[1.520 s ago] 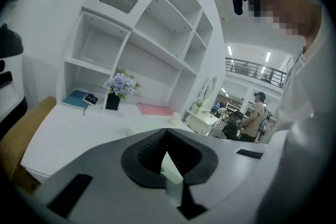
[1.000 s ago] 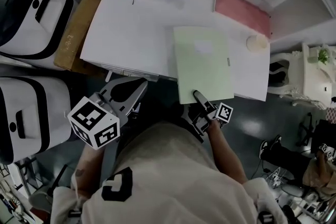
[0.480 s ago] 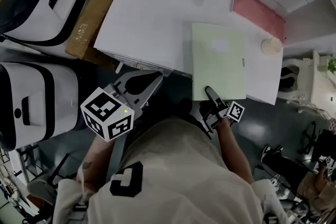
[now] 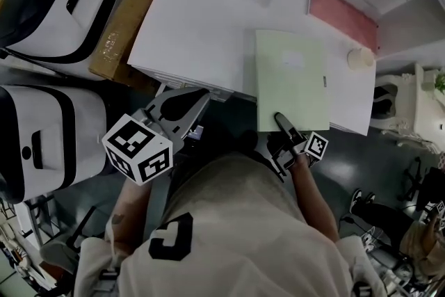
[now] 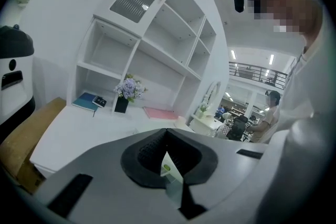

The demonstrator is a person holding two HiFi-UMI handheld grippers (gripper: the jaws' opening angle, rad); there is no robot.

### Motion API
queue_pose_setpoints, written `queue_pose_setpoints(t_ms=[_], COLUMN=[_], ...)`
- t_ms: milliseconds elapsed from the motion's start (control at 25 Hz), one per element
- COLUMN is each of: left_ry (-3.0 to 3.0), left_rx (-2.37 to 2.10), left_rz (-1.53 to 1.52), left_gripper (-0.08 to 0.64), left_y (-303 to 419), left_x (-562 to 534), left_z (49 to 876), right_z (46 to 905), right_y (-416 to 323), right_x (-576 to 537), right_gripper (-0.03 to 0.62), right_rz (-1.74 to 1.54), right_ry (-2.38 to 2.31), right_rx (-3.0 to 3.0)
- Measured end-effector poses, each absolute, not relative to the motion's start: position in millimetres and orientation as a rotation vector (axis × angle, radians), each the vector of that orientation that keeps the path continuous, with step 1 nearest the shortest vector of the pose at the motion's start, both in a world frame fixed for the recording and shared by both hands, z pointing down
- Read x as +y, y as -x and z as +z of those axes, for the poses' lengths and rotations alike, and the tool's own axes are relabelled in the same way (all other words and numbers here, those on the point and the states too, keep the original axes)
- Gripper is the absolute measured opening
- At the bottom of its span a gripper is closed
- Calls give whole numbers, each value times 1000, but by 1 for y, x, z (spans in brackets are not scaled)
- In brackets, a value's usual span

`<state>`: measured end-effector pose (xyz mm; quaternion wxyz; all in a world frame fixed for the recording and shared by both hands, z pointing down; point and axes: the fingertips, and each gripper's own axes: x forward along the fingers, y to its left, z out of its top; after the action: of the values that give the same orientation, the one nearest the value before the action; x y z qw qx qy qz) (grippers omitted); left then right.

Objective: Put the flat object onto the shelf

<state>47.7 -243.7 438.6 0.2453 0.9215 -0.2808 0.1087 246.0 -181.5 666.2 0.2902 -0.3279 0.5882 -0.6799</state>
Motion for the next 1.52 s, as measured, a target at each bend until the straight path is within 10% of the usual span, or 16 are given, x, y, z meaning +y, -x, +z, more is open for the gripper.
queue_pose_setpoints(t_ms=[1520], left_ry=[-2600], left_rx=[-562], left_rz=[229], left_gripper=[14], left_y=[0], left_x=[-231], left_z=[439], right_z=[603], right_y=[-199], right_x=[-160], right_gripper=[291], right_rz=[-1612], right_ry=[874], right_rx=[1460])
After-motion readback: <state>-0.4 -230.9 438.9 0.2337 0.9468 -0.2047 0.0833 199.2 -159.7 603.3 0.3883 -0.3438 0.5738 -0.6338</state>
